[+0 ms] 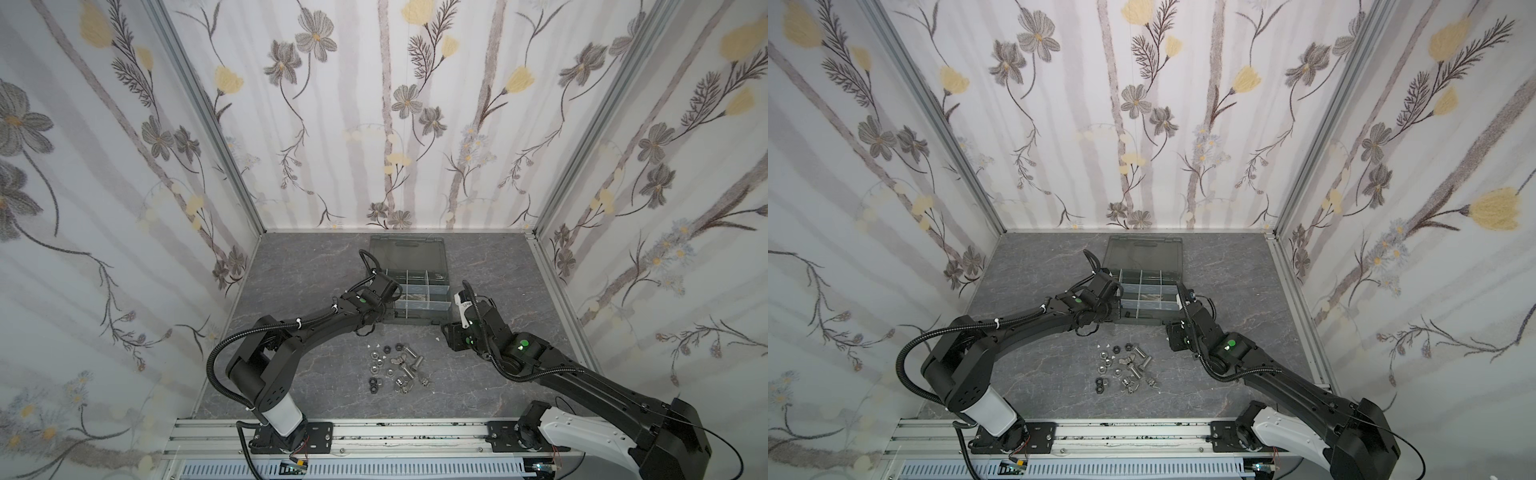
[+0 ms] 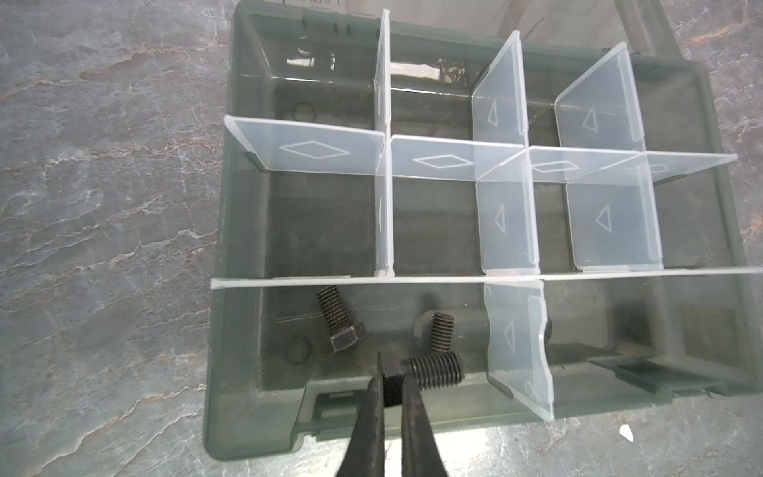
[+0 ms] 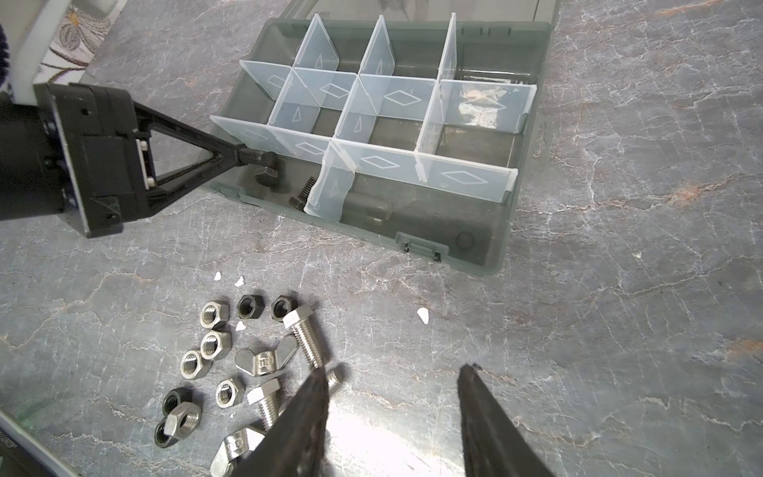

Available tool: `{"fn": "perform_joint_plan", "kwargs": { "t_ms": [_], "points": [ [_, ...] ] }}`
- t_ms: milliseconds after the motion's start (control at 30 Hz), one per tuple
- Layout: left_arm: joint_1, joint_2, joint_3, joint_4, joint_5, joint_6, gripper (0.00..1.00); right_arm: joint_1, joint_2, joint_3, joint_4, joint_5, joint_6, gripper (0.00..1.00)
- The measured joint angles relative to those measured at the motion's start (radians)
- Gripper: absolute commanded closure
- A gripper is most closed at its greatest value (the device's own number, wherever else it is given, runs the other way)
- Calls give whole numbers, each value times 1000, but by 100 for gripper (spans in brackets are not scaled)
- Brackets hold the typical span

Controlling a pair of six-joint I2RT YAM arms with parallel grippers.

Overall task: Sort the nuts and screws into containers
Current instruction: 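Lower the black bolt into the box's nearest compartment and open the left gripper, then withdraw the left gripper from the box back over the pile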

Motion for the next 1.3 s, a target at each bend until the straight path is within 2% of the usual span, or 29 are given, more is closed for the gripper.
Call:
{"fn": "perform_joint_plan", "kwargs": {
  "t_ms": [100, 233, 467, 1300],
  "points": [
    [0, 14, 2, 0, 3, 4, 90, 0, 0, 0, 0, 0, 0, 49],
    [0, 17, 3, 0, 2, 2, 81, 0, -1, -4, 0, 0, 0, 49],
    [0, -9, 1, 1, -1, -6, 76, 0, -2, -11, 0, 0, 0, 48],
    [0, -175, -138, 2, 11, -94, 76, 0, 14, -21, 8, -8, 0, 48]
  ]
}}
